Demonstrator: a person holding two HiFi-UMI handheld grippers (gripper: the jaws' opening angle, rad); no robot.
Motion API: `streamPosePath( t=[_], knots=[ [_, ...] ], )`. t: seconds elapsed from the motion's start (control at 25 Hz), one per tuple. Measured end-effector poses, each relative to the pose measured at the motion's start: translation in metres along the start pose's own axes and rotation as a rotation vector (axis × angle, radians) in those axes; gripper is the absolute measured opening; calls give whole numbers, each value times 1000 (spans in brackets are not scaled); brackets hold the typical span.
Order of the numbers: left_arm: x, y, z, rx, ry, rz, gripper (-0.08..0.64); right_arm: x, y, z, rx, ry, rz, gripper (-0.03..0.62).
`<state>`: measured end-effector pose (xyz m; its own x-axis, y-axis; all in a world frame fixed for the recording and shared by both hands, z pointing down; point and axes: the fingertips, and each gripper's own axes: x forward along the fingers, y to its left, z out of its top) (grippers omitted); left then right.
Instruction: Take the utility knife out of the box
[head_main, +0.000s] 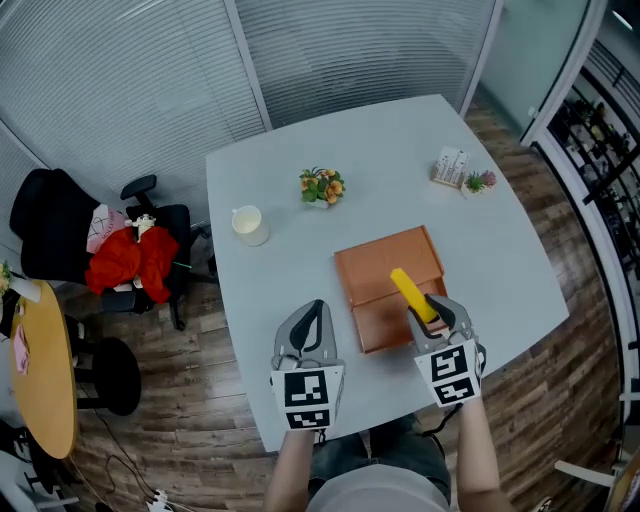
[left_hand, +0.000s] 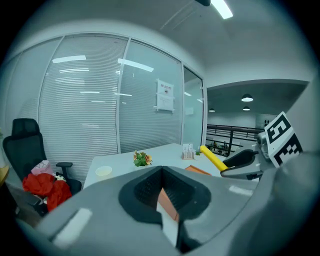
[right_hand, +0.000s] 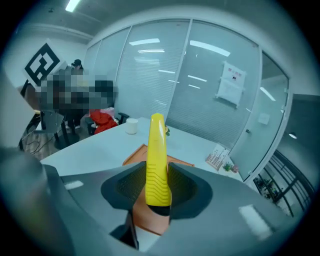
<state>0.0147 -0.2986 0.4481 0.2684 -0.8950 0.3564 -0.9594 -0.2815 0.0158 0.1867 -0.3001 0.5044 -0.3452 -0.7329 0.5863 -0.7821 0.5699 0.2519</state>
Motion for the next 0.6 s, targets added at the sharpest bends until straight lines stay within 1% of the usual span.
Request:
streamPosePath(
  t=[0.24,0.4,0.6],
  knots=[
    [-12,4,29,15,-68,21,1,-29,-26,38,81,-168,-145,166],
    [-20,5,46,23,-108,32,0,-46,-36,50,138,-232,-194,166],
    [-30,3,66,38,-156,36,0,-64,-44,64,185,-301,-235,166]
  ],
)
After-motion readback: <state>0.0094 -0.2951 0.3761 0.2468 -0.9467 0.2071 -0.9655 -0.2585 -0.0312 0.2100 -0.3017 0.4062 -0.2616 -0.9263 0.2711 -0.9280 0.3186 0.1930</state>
